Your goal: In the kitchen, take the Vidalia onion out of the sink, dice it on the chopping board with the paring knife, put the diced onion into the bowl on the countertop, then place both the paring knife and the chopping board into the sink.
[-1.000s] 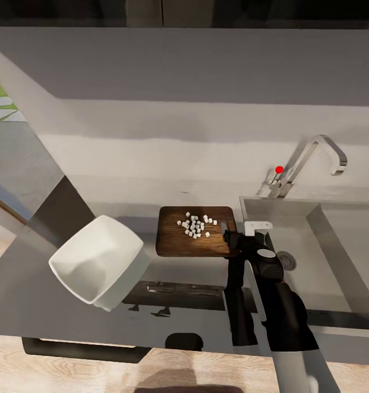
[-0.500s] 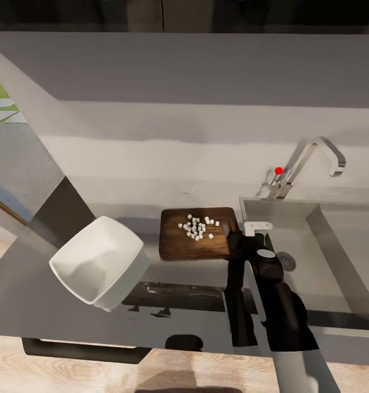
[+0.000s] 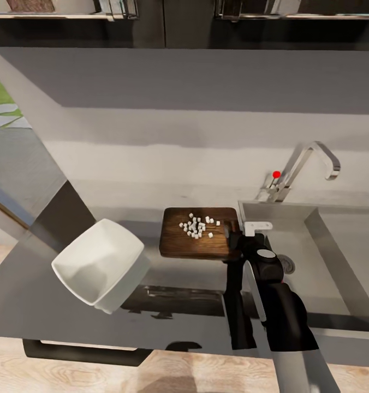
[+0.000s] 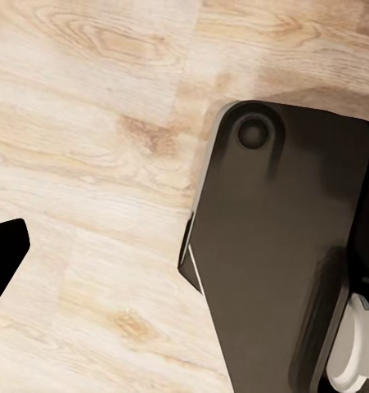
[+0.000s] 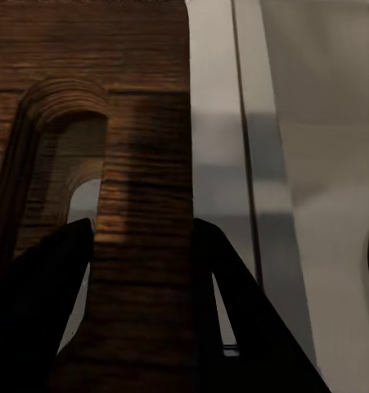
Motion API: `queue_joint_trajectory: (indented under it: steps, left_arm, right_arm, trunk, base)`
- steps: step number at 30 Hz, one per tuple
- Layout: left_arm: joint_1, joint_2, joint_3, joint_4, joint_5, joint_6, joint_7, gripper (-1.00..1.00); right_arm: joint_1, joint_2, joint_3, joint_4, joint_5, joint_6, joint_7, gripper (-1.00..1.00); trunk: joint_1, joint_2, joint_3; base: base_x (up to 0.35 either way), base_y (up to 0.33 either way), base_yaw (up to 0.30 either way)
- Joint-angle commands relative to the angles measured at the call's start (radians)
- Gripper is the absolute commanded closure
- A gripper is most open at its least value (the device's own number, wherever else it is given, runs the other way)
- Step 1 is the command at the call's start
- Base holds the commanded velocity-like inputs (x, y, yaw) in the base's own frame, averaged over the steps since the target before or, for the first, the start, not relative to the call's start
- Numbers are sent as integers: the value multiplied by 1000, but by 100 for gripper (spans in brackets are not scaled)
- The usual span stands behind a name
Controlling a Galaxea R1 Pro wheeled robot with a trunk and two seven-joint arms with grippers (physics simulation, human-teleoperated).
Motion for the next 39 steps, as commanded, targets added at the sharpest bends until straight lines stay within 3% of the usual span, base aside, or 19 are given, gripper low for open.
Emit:
queue_joint_trajectory:
  steps: [1,25,39]
  left_arm:
    - [0,2,-8,-2,5,-2,10,-100]
    - [0,2,-8,1,5,-2,10,-100]
    - [0,2,-8,1,6,-2,10,-100]
  right_arm:
    - [-1,0,1,-1,7,6,0,100]
    - [-1,0,1,-2,7,6,0,100]
    - [-1,0,1,-2,6,6,0,100]
  trunk:
    - [1,-1,0]
    - [1,-1,39]
    - [1,-1,62]
  base:
    - [0,0,0]
    - [-1,0,0]
    - [-197,0,0]
